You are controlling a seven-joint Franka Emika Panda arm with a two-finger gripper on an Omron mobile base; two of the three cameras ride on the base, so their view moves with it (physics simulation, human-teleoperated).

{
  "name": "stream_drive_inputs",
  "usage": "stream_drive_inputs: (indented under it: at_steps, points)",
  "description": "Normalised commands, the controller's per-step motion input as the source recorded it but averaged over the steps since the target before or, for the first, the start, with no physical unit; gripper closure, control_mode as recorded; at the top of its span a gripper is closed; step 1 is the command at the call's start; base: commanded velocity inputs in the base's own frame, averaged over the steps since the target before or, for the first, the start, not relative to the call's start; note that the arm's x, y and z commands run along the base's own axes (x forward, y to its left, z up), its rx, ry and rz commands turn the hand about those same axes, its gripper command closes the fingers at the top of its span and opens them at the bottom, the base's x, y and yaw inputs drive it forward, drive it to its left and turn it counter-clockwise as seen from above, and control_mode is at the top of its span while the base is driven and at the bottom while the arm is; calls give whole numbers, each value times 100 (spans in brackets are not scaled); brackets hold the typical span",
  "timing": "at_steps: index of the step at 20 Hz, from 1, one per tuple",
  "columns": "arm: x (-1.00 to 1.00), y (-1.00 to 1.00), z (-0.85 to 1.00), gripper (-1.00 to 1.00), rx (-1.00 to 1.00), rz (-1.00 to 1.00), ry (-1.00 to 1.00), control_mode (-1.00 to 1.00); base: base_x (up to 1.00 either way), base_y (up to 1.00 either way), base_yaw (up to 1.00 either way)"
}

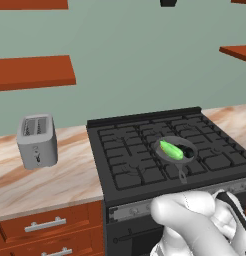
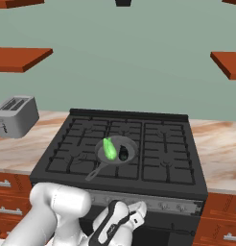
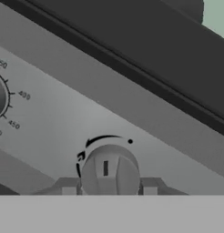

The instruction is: Put the corn and eggplant in the pan. Then turn on the front center burner and set the heat to medium.

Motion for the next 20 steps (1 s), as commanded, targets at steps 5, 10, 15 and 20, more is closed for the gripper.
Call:
stream_drive_inputs:
  at_steps: [5, 10, 15, 20]
  points:
    - [0, 0, 0, 100, -23, 0, -4, -100, 0, 0, 0]
    - [0, 0, 0, 100, -23, 0, -2, -100, 0, 0, 0]
    - [0, 0, 0, 100, -23, 0, -3, -100, 0, 0, 0]
    - [0, 0, 0, 100, -23, 0, -2, -100, 0, 0, 0]
